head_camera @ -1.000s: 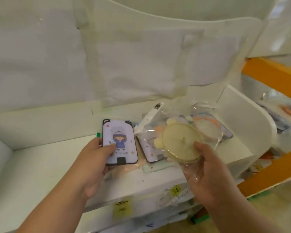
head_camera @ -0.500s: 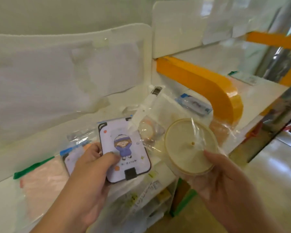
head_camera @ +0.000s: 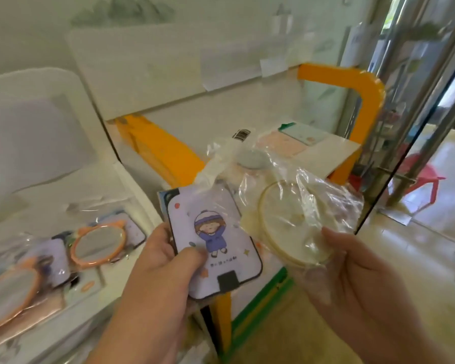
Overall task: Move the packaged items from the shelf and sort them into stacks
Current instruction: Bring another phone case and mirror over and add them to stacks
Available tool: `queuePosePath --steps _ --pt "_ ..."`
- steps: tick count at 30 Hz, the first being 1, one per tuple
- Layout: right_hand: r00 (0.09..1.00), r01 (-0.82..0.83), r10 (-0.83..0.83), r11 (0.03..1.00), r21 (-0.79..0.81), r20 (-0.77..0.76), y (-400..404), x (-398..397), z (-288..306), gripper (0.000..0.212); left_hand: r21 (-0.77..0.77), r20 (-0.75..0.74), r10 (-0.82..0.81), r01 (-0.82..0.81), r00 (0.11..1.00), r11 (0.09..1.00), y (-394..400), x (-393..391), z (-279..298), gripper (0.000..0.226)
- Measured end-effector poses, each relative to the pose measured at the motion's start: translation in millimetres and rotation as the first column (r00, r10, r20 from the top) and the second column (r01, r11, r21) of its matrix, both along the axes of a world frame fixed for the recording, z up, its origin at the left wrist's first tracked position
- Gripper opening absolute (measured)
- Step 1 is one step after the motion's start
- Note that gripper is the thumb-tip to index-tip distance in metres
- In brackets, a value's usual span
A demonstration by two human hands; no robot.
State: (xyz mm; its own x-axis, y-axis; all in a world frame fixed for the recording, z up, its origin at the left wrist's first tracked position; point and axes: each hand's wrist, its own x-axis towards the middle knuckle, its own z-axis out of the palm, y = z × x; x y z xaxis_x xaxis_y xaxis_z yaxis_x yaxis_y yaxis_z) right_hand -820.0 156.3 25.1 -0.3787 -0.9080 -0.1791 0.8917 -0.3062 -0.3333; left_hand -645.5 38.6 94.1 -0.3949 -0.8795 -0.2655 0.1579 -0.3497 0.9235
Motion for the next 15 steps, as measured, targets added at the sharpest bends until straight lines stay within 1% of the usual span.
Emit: queuePosePath --steps 1,2,3,4,5,6,7,9,10,13,15 --pt "0.999 -0.005 0.002 0.995 -0.096 -0.033 2 -22 7 0.064 0.014 0.007 0.001 -0.001 1.000 1.000 4 -17 -2 0.039" --pt "0.998 -0.053 0.051 0.998 -0.030 -0.038 -5 -33 14 0.060 0.028 0.015 -0.004 0.004 1.000 1.000 8 -33 -5 0.040" --pt "0.996 -0.026 0.030 0.999 0.044 -0.081 -3 -46 22 0.055 0.046 0.024 -0.013 0.011 1.000 0.999 12 -48 -9 0.041" --pt "0.994 -0.002 0.007 0.999 0.043 -0.109 -5 -57 26 0.052 0.070 0.039 -0.024 0.021 0.999 0.997 15 -62 -12 0.040" --pt "0.994 0.001 0.002 1.000 0.027 -0.111 -4 -67 28 0.050 0.096 0.057 -0.041 0.035 0.998 0.995 17 -75 -14 0.039" --pt "0.997 -0.003 0.004 1.000 0.018 -0.082 -2 -80 28 0.049 0.117 0.076 -0.050 0.041 0.996 0.992 17 -87 -16 0.037" --pt "0.995 0.010 -0.007 1.000 0.028 -0.095 -3 -90 29 0.047 0.137 0.094 -0.044 0.031 0.995 0.990 15 -99 -19 0.034" --pt "0.993 0.045 -0.035 0.995 0.084 -0.114 -10 -104 26 0.044 0.156 0.130 -0.011 -0.010 0.991 0.988 10 -122 -27 0.031" --pt "0.994 0.063 -0.051 0.990 0.128 -0.095 -13 -113 22 0.044 0.160 0.142 0.004 -0.027 0.990 0.987 7 -133 -31 0.031" --pt "0.998 0.054 -0.049 0.990 0.133 -0.045 -26 -140 15 0.041 0.185 0.143 0.041 -0.067 0.989 0.980 -7 -163 -46 0.034" --pt "0.997 0.056 -0.048 0.987 0.149 -0.061 -39 -157 13 0.039 0.220 0.115 0.066 -0.091 0.991 0.971 -18 -180 -55 0.035"
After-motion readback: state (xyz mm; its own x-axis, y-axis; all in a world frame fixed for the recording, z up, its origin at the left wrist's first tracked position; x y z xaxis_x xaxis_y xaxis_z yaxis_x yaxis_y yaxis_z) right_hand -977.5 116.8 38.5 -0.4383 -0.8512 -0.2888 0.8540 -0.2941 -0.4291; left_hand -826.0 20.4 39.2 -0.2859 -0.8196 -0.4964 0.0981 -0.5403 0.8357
